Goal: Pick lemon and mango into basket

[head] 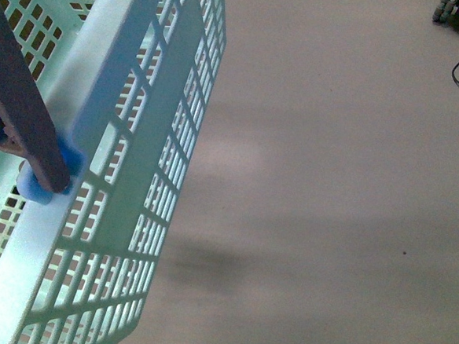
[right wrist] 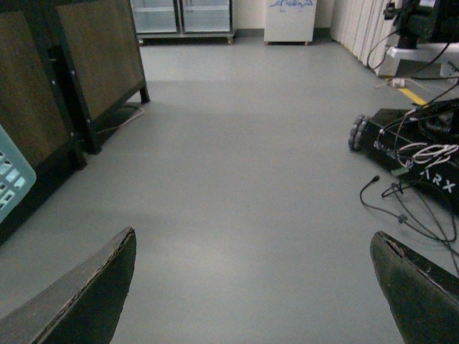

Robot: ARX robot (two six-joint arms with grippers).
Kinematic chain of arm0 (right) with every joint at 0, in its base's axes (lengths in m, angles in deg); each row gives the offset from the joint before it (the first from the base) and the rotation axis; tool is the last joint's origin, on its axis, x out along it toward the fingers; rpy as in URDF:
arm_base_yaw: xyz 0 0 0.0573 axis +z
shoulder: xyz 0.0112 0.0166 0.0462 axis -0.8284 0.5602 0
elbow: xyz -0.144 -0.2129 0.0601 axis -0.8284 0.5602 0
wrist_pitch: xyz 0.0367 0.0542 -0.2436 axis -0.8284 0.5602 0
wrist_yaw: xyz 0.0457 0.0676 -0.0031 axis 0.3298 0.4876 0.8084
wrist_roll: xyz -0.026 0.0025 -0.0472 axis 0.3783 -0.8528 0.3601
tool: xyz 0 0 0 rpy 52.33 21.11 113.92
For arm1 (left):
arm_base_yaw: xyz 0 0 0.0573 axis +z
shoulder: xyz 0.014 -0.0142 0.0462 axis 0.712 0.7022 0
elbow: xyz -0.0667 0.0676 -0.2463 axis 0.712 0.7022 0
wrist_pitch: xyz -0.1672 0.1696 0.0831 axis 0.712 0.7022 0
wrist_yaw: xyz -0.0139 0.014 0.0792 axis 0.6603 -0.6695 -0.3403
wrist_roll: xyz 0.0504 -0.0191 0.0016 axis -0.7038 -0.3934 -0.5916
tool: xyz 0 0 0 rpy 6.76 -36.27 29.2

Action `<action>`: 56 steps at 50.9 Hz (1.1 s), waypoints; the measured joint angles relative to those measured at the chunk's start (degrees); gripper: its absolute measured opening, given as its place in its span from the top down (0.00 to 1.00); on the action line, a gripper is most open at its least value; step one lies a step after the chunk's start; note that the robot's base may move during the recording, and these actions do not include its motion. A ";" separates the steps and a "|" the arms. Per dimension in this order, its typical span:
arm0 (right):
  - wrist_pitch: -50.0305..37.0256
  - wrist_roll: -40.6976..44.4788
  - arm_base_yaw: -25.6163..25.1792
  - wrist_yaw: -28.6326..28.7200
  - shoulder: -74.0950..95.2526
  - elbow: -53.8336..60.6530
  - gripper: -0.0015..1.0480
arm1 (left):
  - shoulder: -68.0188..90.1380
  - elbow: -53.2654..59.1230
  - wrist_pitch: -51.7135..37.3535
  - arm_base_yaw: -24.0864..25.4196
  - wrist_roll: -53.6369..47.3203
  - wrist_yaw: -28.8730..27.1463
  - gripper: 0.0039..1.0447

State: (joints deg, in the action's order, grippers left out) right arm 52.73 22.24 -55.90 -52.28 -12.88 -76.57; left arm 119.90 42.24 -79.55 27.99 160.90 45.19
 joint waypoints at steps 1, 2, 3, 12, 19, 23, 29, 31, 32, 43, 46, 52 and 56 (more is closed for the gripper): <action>0.00 -0.04 0.00 0.00 0.00 0.00 0.08 | 0.00 0.00 0.00 0.00 0.02 0.00 0.94; 0.00 -0.02 0.00 0.00 0.00 0.00 0.08 | 0.00 0.00 0.00 0.00 0.00 -0.02 0.94; 0.00 -0.02 0.00 0.00 0.00 0.00 0.08 | 0.00 0.00 0.00 0.00 0.00 -0.02 0.94; -0.02 -0.04 0.00 0.00 0.00 0.00 0.08 | 0.00 0.00 0.00 0.00 0.02 -0.07 0.94; -0.02 -0.04 0.00 0.00 0.00 0.00 0.08 | 0.00 0.00 0.00 0.00 0.00 -0.04 0.94; -0.02 -0.02 0.00 0.00 0.00 0.00 0.08 | 0.00 0.00 0.00 0.00 0.00 -0.07 0.94; -0.02 0.00 0.00 0.02 0.00 0.00 0.08 | 0.00 0.00 0.00 0.00 0.00 -0.07 0.94; -0.02 0.00 0.00 0.00 0.00 0.00 0.08 | 0.00 0.00 0.00 0.00 0.00 -0.04 0.94; -0.02 0.00 0.00 0.00 0.00 0.00 0.08 | 0.00 0.00 0.00 0.00 0.00 -0.07 0.94; -0.02 0.00 0.00 0.00 0.00 0.00 0.08 | 0.00 0.00 0.00 0.00 0.00 -0.07 0.94; -0.02 -0.02 0.00 0.00 0.00 0.00 0.08 | 0.00 0.00 0.00 0.00 0.00 -0.11 0.94; 0.00 0.00 0.00 0.00 0.00 0.00 0.08 | 0.00 0.00 0.00 0.00 0.00 -0.07 0.94; 0.00 -0.02 0.00 0.00 0.00 0.00 0.08 | 0.00 0.00 0.00 0.00 0.00 -0.04 0.94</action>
State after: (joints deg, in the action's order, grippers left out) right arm 52.73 22.22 -55.90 -52.28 -12.88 -76.57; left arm 119.90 42.24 -79.55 27.99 160.90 45.14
